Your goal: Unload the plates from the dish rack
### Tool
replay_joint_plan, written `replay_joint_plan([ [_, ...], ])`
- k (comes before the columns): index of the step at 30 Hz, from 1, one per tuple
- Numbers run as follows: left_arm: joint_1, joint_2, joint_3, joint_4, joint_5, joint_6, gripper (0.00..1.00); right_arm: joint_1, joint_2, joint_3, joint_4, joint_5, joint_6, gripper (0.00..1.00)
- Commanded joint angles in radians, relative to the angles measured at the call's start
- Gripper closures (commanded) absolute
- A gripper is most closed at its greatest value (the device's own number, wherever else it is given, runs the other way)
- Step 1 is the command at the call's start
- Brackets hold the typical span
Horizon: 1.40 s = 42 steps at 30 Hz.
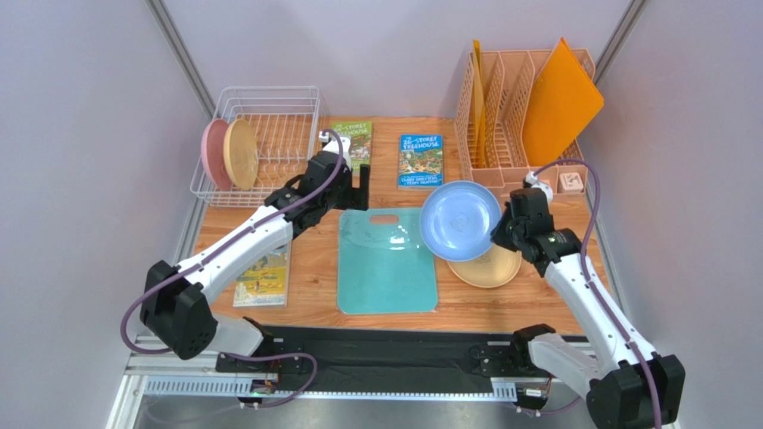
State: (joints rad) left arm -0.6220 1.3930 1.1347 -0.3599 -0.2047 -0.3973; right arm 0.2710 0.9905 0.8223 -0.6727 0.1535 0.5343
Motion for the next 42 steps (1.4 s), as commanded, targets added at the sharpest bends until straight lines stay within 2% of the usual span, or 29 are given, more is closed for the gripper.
replay_joint_plan([
  [1, -0.002, -0.117, 0.025, -0.016, -0.298, 0.098, 0.01, -0.102, -0.05, -0.058, -0.142, 0.037, 0.068, 1.0],
  [6, -0.001, -0.242, -0.016, 0.07, -0.452, 0.173, 0.01, -0.153, -0.111, -0.106, -0.175, 0.053, 0.127, 1.0],
  [19, 0.001, -0.335, -0.044, 0.082, -0.478, 0.17, 0.01, -0.17, -0.121, -0.133, -0.191, 0.123, 0.204, 0.99],
  [25, 0.002, -0.33, -0.039, 0.082, -0.478, 0.16, 0.01, -0.174, -0.098, -0.16, -0.146, 0.071, 0.199, 0.92],
  [30, 0.002, -0.318, -0.033, 0.076, -0.505, 0.149, 0.01, -0.184, -0.081, -0.169, -0.108, 0.018, 0.191, 0.76],
  [31, 0.001, -0.316, -0.033, 0.072, -0.51, 0.147, 0.01, -0.185, -0.076, -0.169, -0.104, 0.017, 0.191, 0.65],
  [33, 0.001, -0.312, -0.038, 0.081, -0.515, 0.161, 0.0, -0.188, -0.078, -0.169, -0.103, 0.017, 0.19, 0.56],
  [34, 0.001, -0.31, -0.039, 0.085, -0.516, 0.164, 0.01, -0.19, -0.078, -0.167, -0.103, 0.018, 0.187, 0.45],
  [37, 0.002, -0.302, -0.038, 0.085, -0.519, 0.161, 0.01, -0.191, -0.087, -0.158, -0.11, 0.029, 0.178, 0.3],
  [42, 0.045, -0.246, -0.007, 0.058, -0.501, 0.167, 0.0, -0.191, -0.115, -0.094, -0.169, 0.084, 0.145, 0.28],
])
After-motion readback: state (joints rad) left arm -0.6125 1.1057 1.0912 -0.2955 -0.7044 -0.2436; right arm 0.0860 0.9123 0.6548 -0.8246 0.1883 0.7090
